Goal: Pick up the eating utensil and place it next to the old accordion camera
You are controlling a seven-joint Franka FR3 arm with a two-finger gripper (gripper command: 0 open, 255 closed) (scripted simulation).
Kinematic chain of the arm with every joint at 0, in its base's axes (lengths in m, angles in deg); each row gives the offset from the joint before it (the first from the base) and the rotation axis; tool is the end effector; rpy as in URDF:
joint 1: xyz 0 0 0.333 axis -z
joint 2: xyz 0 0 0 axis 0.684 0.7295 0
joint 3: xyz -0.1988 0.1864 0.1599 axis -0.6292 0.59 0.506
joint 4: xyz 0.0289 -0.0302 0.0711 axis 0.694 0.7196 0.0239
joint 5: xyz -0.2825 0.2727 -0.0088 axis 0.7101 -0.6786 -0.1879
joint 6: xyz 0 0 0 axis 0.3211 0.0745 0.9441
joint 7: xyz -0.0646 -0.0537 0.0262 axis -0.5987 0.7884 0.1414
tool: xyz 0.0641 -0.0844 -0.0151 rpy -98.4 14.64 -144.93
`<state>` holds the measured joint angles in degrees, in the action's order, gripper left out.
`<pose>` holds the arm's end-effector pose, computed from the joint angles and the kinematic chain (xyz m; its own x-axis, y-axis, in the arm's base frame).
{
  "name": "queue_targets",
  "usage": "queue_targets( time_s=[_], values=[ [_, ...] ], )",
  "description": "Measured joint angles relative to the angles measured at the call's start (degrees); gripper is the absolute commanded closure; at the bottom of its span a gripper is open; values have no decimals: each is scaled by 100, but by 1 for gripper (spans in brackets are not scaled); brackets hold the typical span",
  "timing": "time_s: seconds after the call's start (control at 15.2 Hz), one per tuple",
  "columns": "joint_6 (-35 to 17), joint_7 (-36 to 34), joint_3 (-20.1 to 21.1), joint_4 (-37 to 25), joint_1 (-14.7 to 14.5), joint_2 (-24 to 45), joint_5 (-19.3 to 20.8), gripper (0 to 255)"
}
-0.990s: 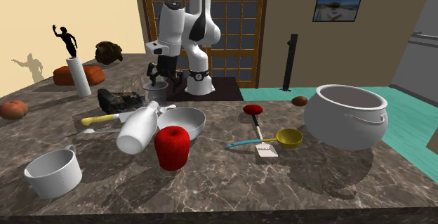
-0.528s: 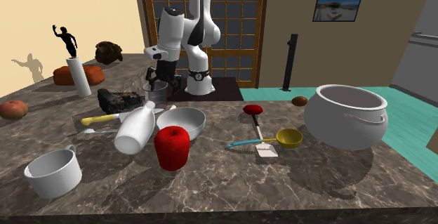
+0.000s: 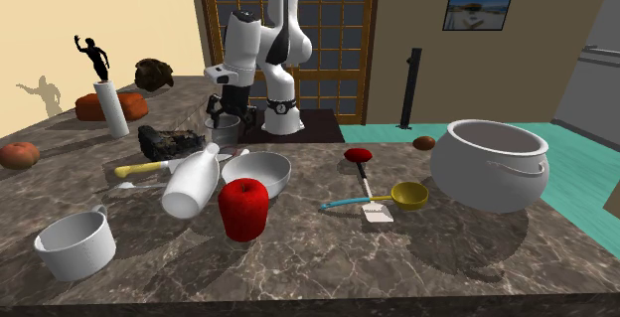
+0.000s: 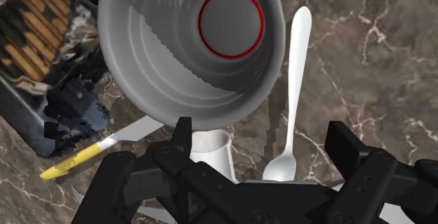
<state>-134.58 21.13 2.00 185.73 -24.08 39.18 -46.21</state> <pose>0.3187 -0.1041 0.2767 0.9889 -0.1456 -0.0292 -0.1329 -0.9556 0.2631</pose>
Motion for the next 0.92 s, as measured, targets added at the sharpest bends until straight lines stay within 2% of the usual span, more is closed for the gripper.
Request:
queue_targets(
  time_s=[0.53,0.79,0.92],
  values=[
    [55,47,-15,-37,-11,-31,-29,255],
    [318,238,-63,-96,-98,-344,-207,255],
    [644,344,-79,-88,-157,-541,-332,255]
  ],
)
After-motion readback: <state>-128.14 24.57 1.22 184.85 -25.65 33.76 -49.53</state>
